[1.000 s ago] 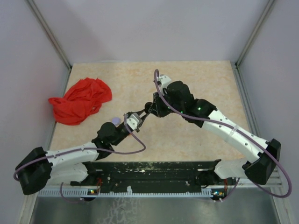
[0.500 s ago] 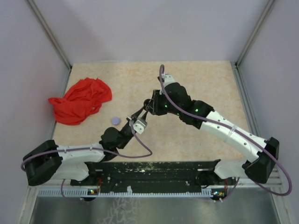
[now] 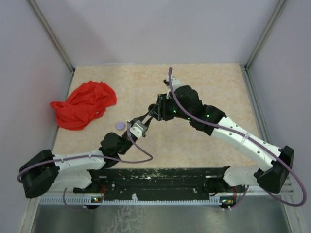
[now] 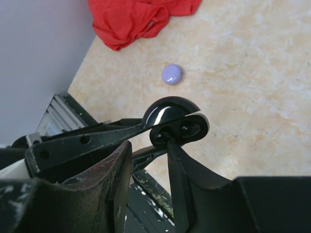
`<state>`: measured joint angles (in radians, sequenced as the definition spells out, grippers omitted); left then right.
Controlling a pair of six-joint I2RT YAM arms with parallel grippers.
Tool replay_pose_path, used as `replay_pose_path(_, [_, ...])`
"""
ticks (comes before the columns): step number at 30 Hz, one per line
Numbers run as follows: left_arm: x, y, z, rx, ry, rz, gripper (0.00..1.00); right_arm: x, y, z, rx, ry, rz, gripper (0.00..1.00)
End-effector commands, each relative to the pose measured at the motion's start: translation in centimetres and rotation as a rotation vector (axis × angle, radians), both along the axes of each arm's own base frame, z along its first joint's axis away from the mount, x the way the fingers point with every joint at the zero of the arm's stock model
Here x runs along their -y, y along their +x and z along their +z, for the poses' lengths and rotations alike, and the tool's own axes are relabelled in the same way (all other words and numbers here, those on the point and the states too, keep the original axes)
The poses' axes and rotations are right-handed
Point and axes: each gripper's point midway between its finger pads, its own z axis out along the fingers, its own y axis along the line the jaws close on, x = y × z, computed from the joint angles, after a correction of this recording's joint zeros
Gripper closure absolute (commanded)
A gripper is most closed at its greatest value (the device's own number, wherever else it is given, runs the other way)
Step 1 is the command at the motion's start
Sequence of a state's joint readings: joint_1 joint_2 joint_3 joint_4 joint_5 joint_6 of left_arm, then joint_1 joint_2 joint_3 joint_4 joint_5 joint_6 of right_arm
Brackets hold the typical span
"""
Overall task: Insert the wireless bluetooth earbuds into the charging case
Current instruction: Place the earbud in the charging case, then close the charging case.
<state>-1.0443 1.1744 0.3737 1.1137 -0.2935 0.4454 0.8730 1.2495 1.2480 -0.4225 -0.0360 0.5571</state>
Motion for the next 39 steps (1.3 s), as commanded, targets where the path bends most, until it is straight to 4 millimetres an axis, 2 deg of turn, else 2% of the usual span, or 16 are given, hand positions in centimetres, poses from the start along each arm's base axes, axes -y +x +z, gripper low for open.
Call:
replay_pose_path(1, [1.3, -2.1, -1.2, -0.11, -0.041, -0.21, 1.0, 0.3, -0.7, 4.9, 0.156, 0.089, 0.129, 0.64])
replay_pose_path(8, [0.0, -2.1, -2.3, -0.232, -0.07, -0.317, 1.0, 2.0, -1.2, 5.3, 0.257, 0.032, 0.232, 0.61])
replay_pose_path(11, [-0.5, -2.5, -2.1, -0.246, -0.092, -0.349, 1.0, 2.6, -1.2, 5.2, 0.285, -0.002, 0.253, 0.6])
replay_pose_path(14, [-0.7, -3.2, -1.8, -0.26, -0.113, -0.416, 1.0, 3.1, -1.2, 4.3, 0.297, -0.025, 0.322, 0.58])
replay_pose_path(19, [-0.7, -4.4, -1.9, -0.298, -0.118, -0.523, 1.0, 3.4, -1.0, 2.8, 0.277, -0.034, 0.416, 0.5])
replay_pose_path(25, [-0.4, -5.5, -2.0, -0.34, -0.11, -0.633, 1.0, 1.9, -1.6, 1.9, 0.239, -0.007, 0.542, 0.35])
replay_pose_path(28, [-0.1, -6.1, -1.8, -0.331, -0.106, -0.686, 1.0, 1.2, -1.5, 1.1, 0.211, -0.004, 0.58, 0.31])
replay_pose_path(35, [0.3, -6.5, -1.4, -0.313, -0.089, -0.735, 1.0, 0.3, -2.5, -0.3, 0.138, 0.022, 0.693, 0.3])
replay_pose_path(39, [0.2, -6.4, -1.3, -0.31, -0.091, -0.728, 1.0, 0.0, -4.0, -0.9, 0.091, 0.062, 0.784, 0.33])
